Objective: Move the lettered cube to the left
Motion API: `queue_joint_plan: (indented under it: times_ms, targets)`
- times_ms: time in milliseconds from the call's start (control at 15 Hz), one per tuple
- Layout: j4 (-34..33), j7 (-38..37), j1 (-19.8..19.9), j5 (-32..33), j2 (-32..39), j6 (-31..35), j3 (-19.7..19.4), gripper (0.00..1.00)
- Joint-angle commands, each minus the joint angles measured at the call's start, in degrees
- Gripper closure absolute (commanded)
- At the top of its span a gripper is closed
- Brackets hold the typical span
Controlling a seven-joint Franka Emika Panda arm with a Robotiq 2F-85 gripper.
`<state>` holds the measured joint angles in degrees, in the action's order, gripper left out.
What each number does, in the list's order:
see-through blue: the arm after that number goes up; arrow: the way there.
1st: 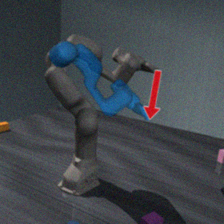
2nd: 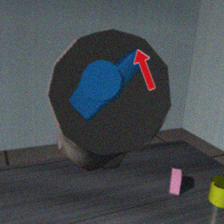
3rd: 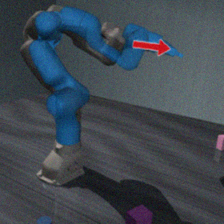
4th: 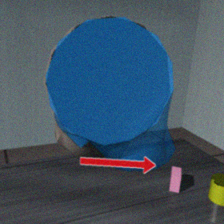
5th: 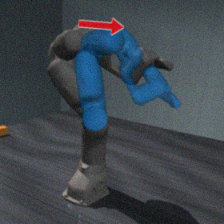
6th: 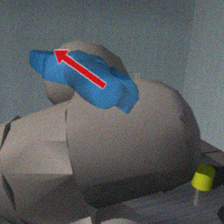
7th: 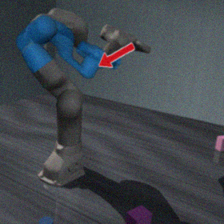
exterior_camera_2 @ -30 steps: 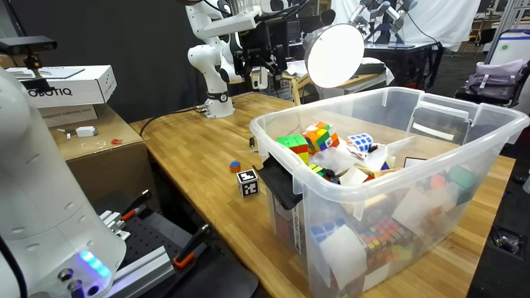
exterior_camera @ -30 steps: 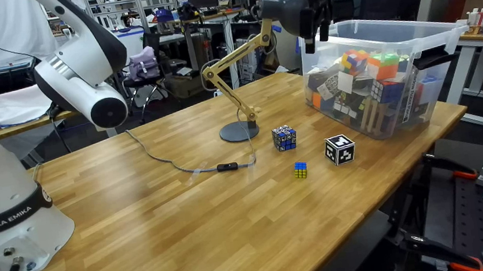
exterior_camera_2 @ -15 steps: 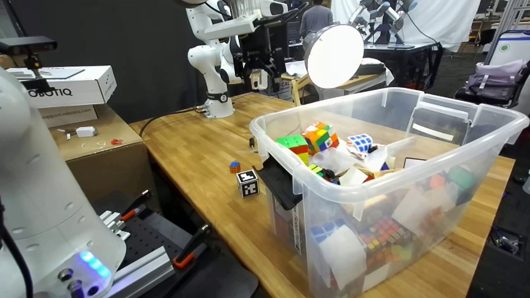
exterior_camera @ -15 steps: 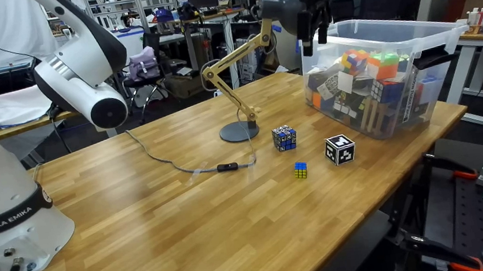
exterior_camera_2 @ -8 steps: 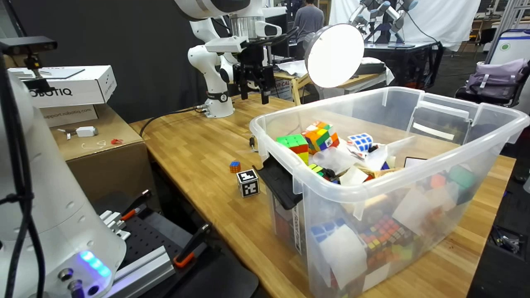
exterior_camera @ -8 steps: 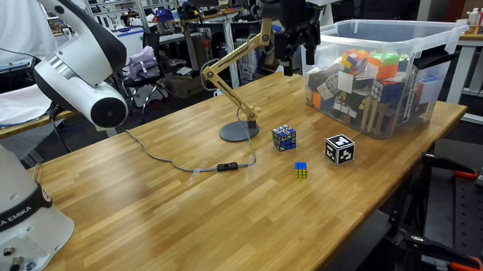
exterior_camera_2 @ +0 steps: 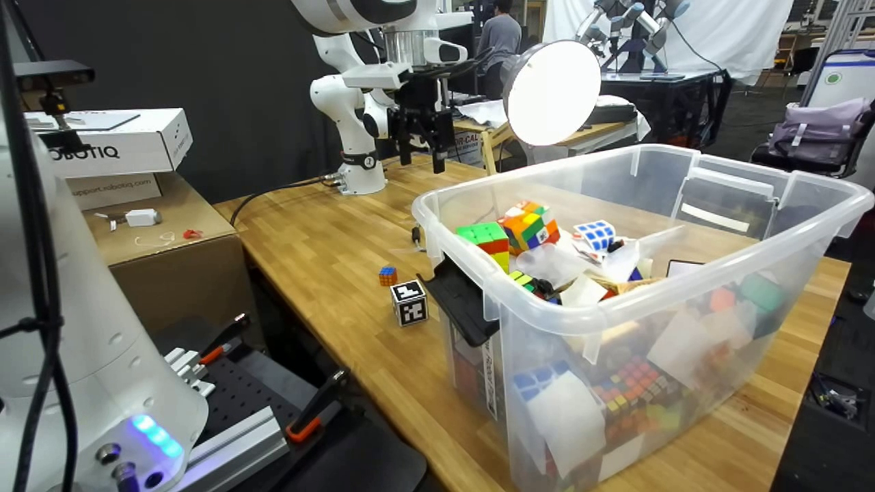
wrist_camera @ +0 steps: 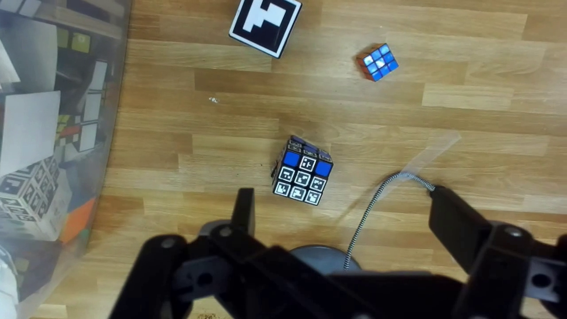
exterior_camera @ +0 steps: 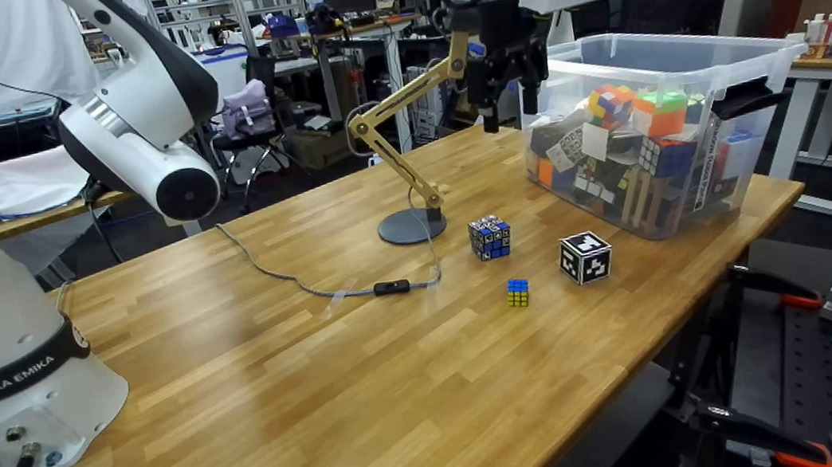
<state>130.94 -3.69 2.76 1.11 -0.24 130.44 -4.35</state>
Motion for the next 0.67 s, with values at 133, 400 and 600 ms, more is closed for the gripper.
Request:
queue_joint_plan:
  times_ms: [133, 400, 600]
  targets:
    - [-2.6, 8.1, 0.3, -4.1, 5.3, 1.5, 0.5, 0.00]
    - [-6.8, 11.9, 0.7, -1.9, 11.4, 1.2, 0.6, 0.00]
    - [-8.8, 13.4, 1.0, -2.7, 14.7, 1.7, 1.1, 0.00]
